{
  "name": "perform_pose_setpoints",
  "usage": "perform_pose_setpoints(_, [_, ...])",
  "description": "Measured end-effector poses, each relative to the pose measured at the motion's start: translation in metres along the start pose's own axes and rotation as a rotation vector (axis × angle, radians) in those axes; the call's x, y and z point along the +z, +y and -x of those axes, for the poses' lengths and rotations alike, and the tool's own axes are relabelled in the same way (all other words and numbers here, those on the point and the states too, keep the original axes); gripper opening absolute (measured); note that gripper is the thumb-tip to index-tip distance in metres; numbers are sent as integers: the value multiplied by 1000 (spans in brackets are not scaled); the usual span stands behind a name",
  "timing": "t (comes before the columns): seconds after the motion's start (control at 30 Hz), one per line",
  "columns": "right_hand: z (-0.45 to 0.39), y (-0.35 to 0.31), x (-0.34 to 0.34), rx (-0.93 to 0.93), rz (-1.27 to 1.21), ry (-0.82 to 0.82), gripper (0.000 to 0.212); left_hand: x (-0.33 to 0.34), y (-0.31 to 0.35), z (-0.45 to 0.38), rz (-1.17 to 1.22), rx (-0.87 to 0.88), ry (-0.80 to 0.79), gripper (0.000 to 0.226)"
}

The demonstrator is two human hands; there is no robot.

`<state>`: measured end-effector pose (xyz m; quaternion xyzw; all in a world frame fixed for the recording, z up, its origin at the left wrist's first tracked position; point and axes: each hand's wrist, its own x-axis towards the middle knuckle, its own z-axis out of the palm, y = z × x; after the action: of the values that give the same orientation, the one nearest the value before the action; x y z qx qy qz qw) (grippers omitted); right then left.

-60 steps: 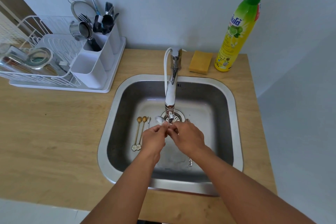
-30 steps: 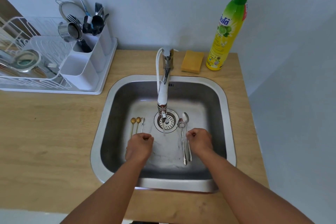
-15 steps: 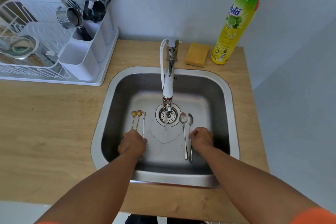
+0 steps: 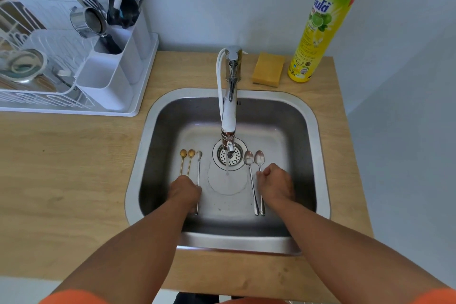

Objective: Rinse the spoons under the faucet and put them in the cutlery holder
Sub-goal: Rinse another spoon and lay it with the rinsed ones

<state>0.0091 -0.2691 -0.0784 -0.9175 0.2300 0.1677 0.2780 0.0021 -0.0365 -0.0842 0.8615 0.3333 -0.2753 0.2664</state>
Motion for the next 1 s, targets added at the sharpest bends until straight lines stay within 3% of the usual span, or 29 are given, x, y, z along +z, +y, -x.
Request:
perform_pose_setpoints(0.13, [9,-25,0,-62,-29,23,20,1,5,2,-88,19,-49,27])
perform_pose_setpoints(0.33, [17,-56,15,-66,-141,-244,24,-3,11,10,-161,75,-19,28])
perform_pose_setpoints(0.53, [15,-71,26,69,-362,-452,26,0,32,35,-452,308,116,23])
perform_pose_setpoints(0.7, [13,-76,32,162,-532,-452,8,9,45,55,-545,455,134,25])
perform_pose_setpoints(0.8, [10,-68,27,161,-522,-454,3,14,48,61,-527,495,91,25])
perform_pose_setpoints(0.9, [6,-56,16,136,-462,-464,7,11,46,59,-454,465,-20,40])
perform_pose_setpoints(1.0, [4,-46,1,132,-436,-506,10,4,46,50,-92,310,-191,39])
